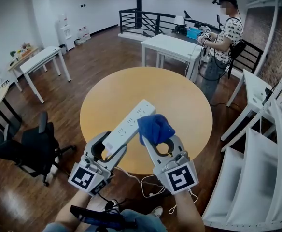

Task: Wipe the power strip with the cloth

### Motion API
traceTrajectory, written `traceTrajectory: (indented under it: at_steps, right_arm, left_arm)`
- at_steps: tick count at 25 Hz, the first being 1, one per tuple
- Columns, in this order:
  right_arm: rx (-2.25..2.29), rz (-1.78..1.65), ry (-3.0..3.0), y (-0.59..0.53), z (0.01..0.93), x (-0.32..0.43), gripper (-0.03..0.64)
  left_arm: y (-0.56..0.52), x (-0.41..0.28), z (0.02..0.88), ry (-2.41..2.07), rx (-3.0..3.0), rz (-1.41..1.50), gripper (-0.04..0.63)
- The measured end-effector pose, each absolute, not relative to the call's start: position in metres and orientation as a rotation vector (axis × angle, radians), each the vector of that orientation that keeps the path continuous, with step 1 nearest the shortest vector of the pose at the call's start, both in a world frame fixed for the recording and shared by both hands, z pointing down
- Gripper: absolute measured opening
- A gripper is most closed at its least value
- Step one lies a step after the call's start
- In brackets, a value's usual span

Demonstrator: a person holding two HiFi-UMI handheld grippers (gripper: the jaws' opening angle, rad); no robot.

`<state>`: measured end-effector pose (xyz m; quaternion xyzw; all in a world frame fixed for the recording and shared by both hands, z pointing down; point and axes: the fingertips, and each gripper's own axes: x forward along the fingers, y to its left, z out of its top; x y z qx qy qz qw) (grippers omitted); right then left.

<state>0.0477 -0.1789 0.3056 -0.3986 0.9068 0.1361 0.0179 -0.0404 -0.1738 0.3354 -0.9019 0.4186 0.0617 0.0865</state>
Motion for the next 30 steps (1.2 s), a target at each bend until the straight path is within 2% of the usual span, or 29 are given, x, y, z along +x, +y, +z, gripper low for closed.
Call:
traceTrajectory:
  at_steps: [7,14,19,30]
  right_arm:
    - [-1.349,0.565,2.709,-0.22,0.277,0.099,0.083]
    - [-1.406,0.573,2.681,-0.234,0.262,0.117,0.083]
    - [-1.365,0.559,2.701,-0.223,0.273,0.101,0.083]
    - [-1.118,0.497,2.845,-0.161,0.303,0.03,0.083]
  left_arm:
    - [-0.168,-0.034,0.335,1.231,-2.691,0.151,0.282]
    - [-0.165,-0.029,0.337,1.221,-2.701,0.115,0.282]
    - [-0.169,-0.033,0.331,1.209,-2.664,0.186,0.282]
    - [-0.173,-0.033,0.341,1.256,-2.7,0.107,0.282]
